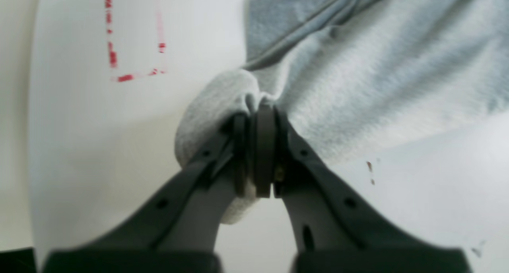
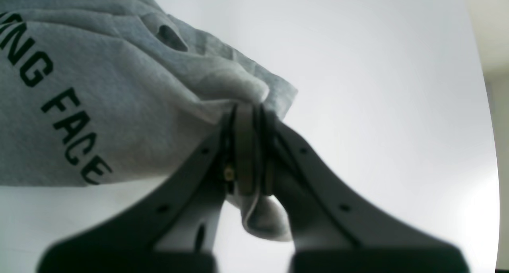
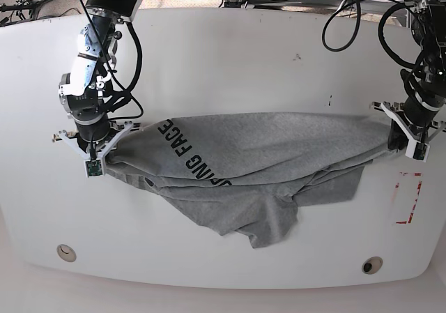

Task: Fold the T-shirt properly
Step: 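Hold the shirt taut with both grippers and lay it flat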

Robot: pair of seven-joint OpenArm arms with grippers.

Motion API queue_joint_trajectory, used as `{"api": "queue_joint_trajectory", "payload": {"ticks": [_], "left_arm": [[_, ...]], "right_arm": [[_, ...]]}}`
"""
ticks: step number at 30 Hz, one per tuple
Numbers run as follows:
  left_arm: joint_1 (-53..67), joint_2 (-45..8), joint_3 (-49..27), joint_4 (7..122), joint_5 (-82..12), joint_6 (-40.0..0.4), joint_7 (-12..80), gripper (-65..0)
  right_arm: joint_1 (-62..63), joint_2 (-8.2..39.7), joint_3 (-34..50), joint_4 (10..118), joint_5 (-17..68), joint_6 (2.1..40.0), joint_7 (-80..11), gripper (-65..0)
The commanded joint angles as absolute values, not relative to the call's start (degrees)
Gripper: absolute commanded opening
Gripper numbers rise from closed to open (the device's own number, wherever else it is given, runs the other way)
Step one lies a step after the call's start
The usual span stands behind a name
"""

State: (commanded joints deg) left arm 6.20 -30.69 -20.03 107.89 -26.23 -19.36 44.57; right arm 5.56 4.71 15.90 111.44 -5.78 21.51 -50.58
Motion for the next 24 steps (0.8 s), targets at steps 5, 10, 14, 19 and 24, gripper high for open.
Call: {"api": "queue_joint_trajectory", "payload": {"ticks": [5,10,14,19,24], "left_arm": [[-1.36,-34.82,-20.49,106.07,-26.53,-19.12,45.16,-65.0],[-3.54,-35.60,-20.63,105.52,-26.70,-18.98,45.06,-65.0],[-3.38,-35.91,-20.12,105.83,-26.46,-18.71,43.79,-65.0],[-3.84,-35.60,-19.45,105.20,-26.50,-18.69,43.89,-65.0],[-3.44,-33.86,-17.13,104.64,-25.65,-18.92,44.28,-65.0]], "right_arm": [[12.68,5.88,11.17,110.04,-7.32,20.96,-52.95,-64.4],[15.03,6.35,10.86,108.08,-6.73,20.78,-53.17,-64.4],[16.16,7.09,12.23,103.10,-5.72,20.11,-51.26,-64.6],[16.63,7.06,12.68,101.07,-5.34,20.01,-50.74,-64.6],[15.29,6.62,12.71,100.41,-6.51,20.04,-50.30,-64.9]]}}
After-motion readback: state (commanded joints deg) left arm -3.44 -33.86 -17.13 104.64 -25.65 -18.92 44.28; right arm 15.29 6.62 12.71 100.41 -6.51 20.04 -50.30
